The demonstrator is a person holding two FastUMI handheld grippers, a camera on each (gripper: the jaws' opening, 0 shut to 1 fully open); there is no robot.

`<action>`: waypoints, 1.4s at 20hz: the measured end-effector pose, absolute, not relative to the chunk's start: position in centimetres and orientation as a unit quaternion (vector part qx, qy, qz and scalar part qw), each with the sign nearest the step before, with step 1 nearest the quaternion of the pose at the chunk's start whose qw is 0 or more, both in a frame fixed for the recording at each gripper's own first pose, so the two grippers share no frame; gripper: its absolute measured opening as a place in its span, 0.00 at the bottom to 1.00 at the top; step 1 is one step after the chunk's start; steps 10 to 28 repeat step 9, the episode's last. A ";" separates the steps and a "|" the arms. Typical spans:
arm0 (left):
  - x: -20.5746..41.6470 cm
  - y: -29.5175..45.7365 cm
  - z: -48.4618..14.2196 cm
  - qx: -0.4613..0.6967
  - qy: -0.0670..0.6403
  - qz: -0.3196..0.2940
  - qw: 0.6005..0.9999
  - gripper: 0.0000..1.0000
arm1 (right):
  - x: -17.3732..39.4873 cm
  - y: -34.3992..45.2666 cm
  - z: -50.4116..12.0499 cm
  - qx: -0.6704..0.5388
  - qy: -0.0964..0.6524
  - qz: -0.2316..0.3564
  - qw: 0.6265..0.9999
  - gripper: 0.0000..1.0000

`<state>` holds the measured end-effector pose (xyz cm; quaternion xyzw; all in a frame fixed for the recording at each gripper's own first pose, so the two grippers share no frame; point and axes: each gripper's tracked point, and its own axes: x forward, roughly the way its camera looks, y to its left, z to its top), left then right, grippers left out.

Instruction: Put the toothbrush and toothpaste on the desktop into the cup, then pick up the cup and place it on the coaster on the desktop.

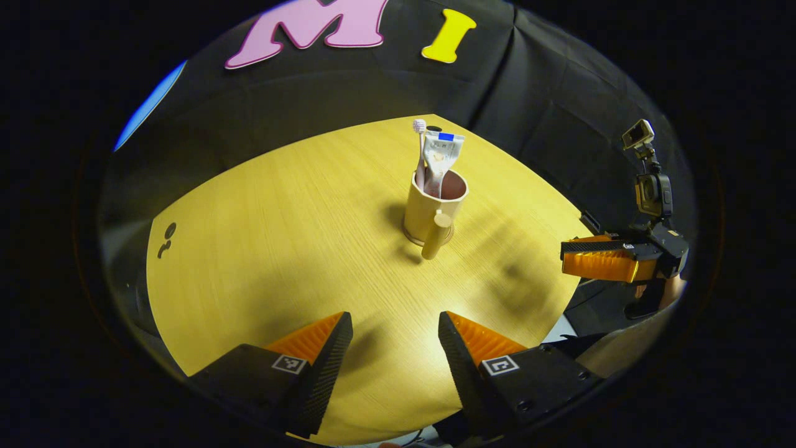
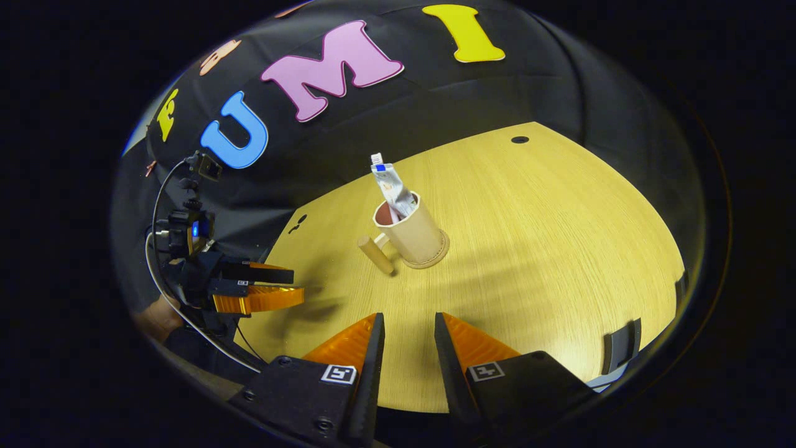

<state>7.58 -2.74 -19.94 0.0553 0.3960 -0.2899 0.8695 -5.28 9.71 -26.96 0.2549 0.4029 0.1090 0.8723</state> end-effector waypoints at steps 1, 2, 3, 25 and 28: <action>7.3 -2.3 -20.0 0.048 0.395 -0.284 0.872 0.87 | -5.3 10.1 -26.7 0.255 0.403 0.111 0.872 0.50; 6.9 -1.9 -19.9 0.040 0.394 -0.278 0.875 0.87 | -6.1 10.6 -26.3 0.256 0.403 0.112 0.871 0.50; 6.6 -1.6 -20.0 0.029 0.395 -0.274 0.876 0.87 | -6.0 10.9 -26.4 0.258 0.404 0.111 0.871 0.50; 5.2 1.0 -21.4 -0.016 0.416 -0.234 0.879 0.89 | -5.5 12.4 -26.4 0.270 0.408 0.102 0.866 0.57; 5.2 1.0 -21.4 -0.016 0.416 -0.234 0.879 0.89 | -5.5 12.4 -26.4 0.270 0.408 0.102 0.866 0.57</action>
